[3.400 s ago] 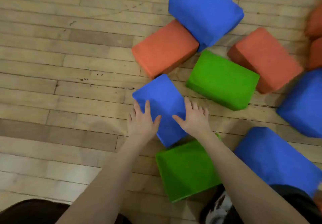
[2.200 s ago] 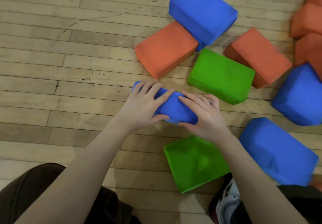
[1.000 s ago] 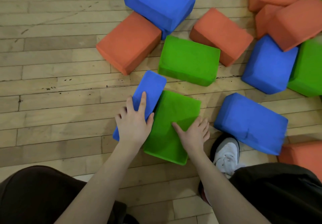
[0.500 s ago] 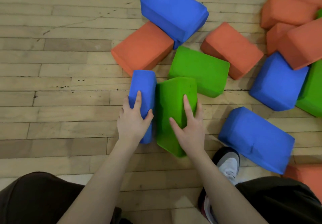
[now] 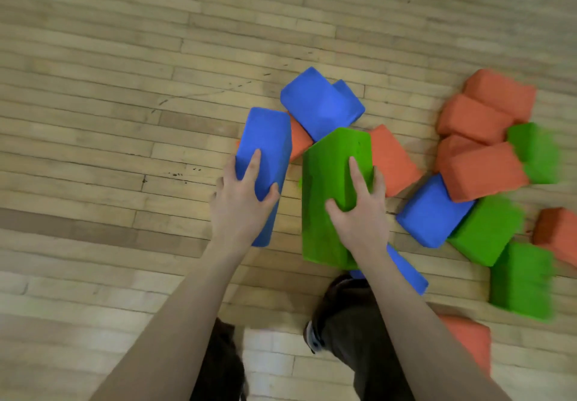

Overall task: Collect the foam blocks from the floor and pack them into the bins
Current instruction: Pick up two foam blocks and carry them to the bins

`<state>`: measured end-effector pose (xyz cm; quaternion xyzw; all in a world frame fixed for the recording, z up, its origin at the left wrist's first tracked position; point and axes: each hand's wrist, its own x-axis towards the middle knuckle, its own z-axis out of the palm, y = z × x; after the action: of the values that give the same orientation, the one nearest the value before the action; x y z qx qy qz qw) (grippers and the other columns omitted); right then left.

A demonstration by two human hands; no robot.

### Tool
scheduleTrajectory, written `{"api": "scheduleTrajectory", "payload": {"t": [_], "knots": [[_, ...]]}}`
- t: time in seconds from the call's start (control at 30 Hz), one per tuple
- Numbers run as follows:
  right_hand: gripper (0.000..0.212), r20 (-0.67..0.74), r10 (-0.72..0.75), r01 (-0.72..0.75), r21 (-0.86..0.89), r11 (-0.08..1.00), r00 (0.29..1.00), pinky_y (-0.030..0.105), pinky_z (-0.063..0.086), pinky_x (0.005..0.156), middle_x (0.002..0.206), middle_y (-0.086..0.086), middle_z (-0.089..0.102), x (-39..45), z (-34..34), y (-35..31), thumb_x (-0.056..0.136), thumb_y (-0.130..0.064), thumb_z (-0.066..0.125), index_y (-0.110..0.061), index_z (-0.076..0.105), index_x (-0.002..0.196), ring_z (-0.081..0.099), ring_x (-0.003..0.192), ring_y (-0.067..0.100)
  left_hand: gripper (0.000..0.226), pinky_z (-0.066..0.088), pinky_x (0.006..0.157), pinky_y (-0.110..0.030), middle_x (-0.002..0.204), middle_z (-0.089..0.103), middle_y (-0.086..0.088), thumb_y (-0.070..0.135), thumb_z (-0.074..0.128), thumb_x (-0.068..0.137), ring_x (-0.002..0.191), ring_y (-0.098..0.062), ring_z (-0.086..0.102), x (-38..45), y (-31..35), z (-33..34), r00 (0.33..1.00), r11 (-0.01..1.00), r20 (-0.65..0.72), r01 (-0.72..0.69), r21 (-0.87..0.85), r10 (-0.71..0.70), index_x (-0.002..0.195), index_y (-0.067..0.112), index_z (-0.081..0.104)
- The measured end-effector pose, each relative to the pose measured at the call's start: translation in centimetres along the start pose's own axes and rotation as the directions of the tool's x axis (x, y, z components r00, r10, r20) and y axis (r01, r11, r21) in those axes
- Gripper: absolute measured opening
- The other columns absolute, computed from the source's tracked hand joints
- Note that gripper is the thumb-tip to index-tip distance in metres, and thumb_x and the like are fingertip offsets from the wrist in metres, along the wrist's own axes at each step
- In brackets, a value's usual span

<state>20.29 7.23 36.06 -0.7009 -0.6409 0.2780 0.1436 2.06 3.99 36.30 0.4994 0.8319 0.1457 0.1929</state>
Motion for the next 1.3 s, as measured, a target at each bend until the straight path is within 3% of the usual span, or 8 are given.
{"api": "scheduleTrajectory", "payload": {"t": [0.23, 0.47, 0.67, 0.87, 0.97, 1.07, 1.3], "knots": [[0.078, 0.038, -0.057, 0.058, -0.04, 0.998, 0.998, 0.044, 0.046, 0.089, 0.157, 0.004, 0.012, -1.3, -19.0, -11.7, 0.08, -0.039, 0.066, -0.048, 0.022, 0.144, 0.03, 0.136, 0.029, 0.063, 0.048, 0.078, -0.044, 0.145, 0.032, -0.011, 0.045, 0.058, 0.085, 0.114, -0.035, 0.047, -2.5, 11.5, -19.0, 1.0, 1.0, 0.009, -0.001, 0.026, 0.001, 0.142, 0.034, 0.035], [0.075, 0.076, -0.157, 0.16, -0.033, 0.987, 0.985, 0.042, 0.04, 0.1, 0.157, 0.002, 0.011, 1.7, -26.7, -19.2, 0.081, -0.042, 0.065, -0.048, 0.025, 0.144, 0.03, 0.137, 0.027, 0.064, 0.046, 0.083, -0.041, 0.147, 0.029, -0.008, 0.046, 0.054, 0.087, 0.116, -0.033, 0.047, -1.2, 16.6, -29.0, 0.995, 0.999, -0.083, 0.045, -0.021, -0.047, 0.145, 0.036, 0.029], [0.076, 0.097, -0.287, 0.292, -0.039, 0.956, 0.953, 0.045, 0.042, 0.101, 0.156, 0.003, 0.012, 7.7, -25.8, -27.7, 0.08, -0.046, 0.065, -0.048, 0.024, 0.143, 0.034, 0.134, 0.03, 0.063, 0.046, 0.084, -0.041, 0.148, 0.024, -0.003, 0.051, 0.049, 0.088, 0.123, -0.027, 0.04, 2.4, 12.7, -33.5, 0.973, 0.983, -0.14, 0.176, -0.05, -0.181, 0.144, 0.04, 0.024], [0.075, 0.107, -0.348, 0.356, -0.067, 0.932, 0.931, 0.046, 0.045, 0.096, 0.157, 0.004, 0.011, 15.2, -19.7, -37.3, 0.081, -0.047, 0.063, -0.048, 0.021, 0.144, 0.036, 0.133, 0.03, 0.062, 0.047, 0.086, -0.04, 0.147, 0.025, -0.002, 0.051, 0.048, 0.088, 0.121, -0.027, 0.043, 11.9, 5.8, -35.4, 0.96, 0.965, -0.121, 0.24, -0.101, -0.252, 0.144, 0.038, 0.026], [0.074, 0.104, -0.298, 0.304, -0.049, 0.951, 0.949, 0.04, 0.048, 0.088, 0.157, 0.001, 0.01, 18.9, -16.3, -42.2, 0.082, -0.045, 0.064, -0.046, 0.023, 0.144, 0.039, 0.13, 0.028, 0.062, 0.045, 0.087, -0.041, 0.146, 0.028, -0.006, 0.048, 0.052, 0.087, 0.118, -0.03, 0.045, 18.9, 2.6, -37.5, 0.973, 0.974, -0.095, 0.2, -0.107, -0.21, 0.144, 0.035, 0.03], [0.075, 0.091, -0.215, 0.22, -0.04, 0.975, 0.972, 0.043, 0.047, 0.095, 0.156, 0.002, 0.011, 22.4, -14.1, -46.5, 0.082, -0.044, 0.065, -0.044, 0.025, 0.144, 0.038, 0.13, 0.03, 0.061, 0.043, 0.086, -0.039, 0.148, 0.028, -0.007, 0.047, 0.052, 0.088, 0.12, -0.03, 0.043, 26.2, 1.3, -40.8, 0.991, 0.991, -0.048, 0.126, -0.05, -0.129, 0.144, 0.035, 0.03], [0.075, -0.021, -0.033, 0.033, -0.007, 0.999, 0.999, 0.044, 0.044, 0.096, 0.155, 0.007, 0.015, 30.2, -14.4, -51.5, 0.083, -0.043, 0.065, -0.04, 0.026, 0.146, 0.034, 0.133, 0.031, 0.062, 0.042, 0.089, -0.04, 0.147, 0.027, -0.007, 0.048, 0.052, 0.087, 0.121, -0.029, 0.041, 42.8, 5.1, -45.9, 0.996, 0.994, 0.01, -0.091, -0.055, 0.092, 0.144, 0.035, 0.03]]}}
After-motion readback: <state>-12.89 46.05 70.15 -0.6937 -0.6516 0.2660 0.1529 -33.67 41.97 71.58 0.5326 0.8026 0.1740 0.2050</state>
